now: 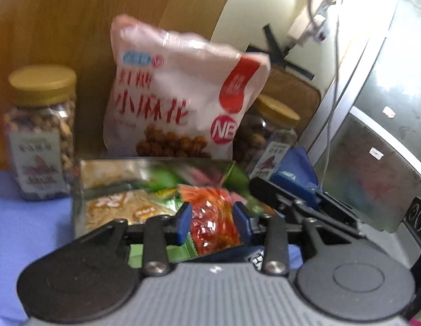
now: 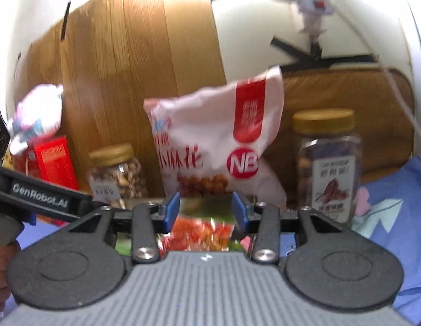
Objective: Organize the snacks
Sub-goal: 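Lower the left gripper onto the yellow peanut packet and close it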
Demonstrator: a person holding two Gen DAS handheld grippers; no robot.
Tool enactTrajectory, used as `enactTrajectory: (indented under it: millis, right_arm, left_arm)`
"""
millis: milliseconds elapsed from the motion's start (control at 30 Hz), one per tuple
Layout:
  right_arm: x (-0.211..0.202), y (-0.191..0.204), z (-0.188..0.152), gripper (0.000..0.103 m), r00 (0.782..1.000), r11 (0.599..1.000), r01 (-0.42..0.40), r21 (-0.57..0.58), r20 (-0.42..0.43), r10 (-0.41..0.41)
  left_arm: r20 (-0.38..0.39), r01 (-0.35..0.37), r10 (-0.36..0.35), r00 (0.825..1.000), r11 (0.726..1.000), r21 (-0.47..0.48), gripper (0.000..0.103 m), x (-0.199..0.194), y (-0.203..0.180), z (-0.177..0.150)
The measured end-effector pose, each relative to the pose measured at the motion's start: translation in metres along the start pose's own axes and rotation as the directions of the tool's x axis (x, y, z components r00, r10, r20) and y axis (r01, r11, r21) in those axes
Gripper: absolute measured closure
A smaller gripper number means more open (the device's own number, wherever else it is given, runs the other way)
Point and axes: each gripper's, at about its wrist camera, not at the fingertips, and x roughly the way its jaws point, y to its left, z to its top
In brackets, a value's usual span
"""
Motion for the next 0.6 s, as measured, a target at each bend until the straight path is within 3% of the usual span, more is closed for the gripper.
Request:
enactTrajectory:
  millis: [133, 200, 267, 367, 500, 600]
  right_arm:
    - [-0.031, 0.003, 0.002, 0.057, 0.997, 0.997, -0.075, 0.026, -0.021, 0.075]
    - [-0.043, 0.009, -0.009, 0.052, 0.983, 0.988, -0.151, 0.022, -0.100, 0.152]
    - [-0.052, 0.016, -0.025, 0.043, 0.964, 0.982, -0.189, 0.005, -0.188, 0.187]
    - [-0.061, 0.026, -0.051, 0.042, 0.940, 0.987, -0.159, -0.017, -0.308, 0.146]
    - [-0.067, 0.034, -0.071, 0.042, 0.911, 0.991, -0.132, 0.007, -0.392, 0.124]
    - [-0.064, 0.047, -0.073, 0.041, 0.908, 0.992, -0.116, -0.052, -0.411, 0.085]
  left_arm:
    - [0.042, 0.039, -0.040, 0.998, 0.999, 0.013, 0.067, -0.041, -0.002, -0.016]
    - [0.036, 0.052, -0.053, 0.998, 0.999, 0.014, 0.067, -0.055, 0.001, -0.032]
    - [0.007, 0.048, -0.048, 0.999, 0.999, 0.000, 0.060, -0.060, 0.007, -0.051]
    - [-0.067, 0.013, -0.016, 0.998, 0.999, -0.051, 0.059, -0.047, 0.019, -0.073]
    - [-0.160, 0.025, -0.050, 0.986, 0.988, -0.156, 0.053, -0.016, 0.037, -0.085]
    - [-0.152, 0.039, -0.068, 0.986, 0.982, -0.185, 0.055, -0.006, 0.038, -0.086]
